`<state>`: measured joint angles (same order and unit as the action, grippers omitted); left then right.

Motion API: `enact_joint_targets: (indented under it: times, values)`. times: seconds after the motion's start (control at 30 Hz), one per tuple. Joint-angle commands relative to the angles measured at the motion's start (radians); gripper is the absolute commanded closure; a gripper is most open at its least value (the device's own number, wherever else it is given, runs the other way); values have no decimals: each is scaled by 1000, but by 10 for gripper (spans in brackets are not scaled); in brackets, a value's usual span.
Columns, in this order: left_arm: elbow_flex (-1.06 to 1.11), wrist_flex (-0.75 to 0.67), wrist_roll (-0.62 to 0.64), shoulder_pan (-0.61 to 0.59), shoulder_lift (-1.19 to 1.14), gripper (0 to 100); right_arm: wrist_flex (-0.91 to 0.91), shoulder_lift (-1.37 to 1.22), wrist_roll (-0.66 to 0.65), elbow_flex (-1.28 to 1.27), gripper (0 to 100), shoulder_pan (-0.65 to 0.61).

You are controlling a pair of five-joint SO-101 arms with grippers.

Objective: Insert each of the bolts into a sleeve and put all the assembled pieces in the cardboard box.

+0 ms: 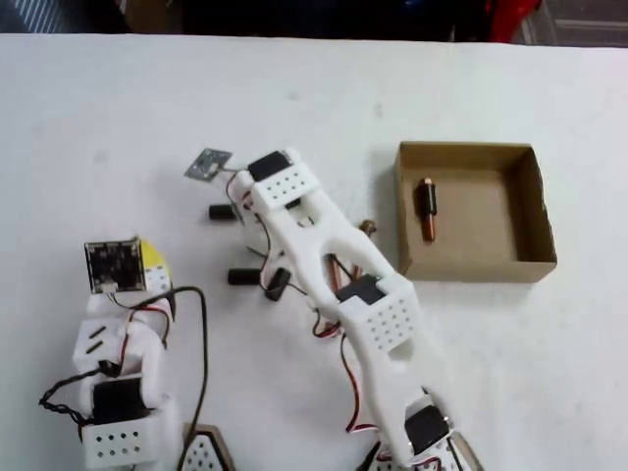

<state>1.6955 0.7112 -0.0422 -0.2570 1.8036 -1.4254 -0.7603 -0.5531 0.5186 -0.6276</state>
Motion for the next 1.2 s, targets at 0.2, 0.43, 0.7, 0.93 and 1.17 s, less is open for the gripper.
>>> enact_joint_targets:
  times: [0.2,0.43,0.7,0.93,1.17]
  values:
    - [-2,20,5,-5,4,977,18,-93,94,52,879,-10]
    - [-2,20,5,-5,4,977,1,-97,95,68,882,-18]
    - [-2,18,5,-5,4,977,-7,-88,95,68,979,-18]
    - [-2,18,5,-5,4,977,-189,-7,95,207,981,-18]
    - [-2,18,5,-5,4,977,-335,203,95,328,981,-13]
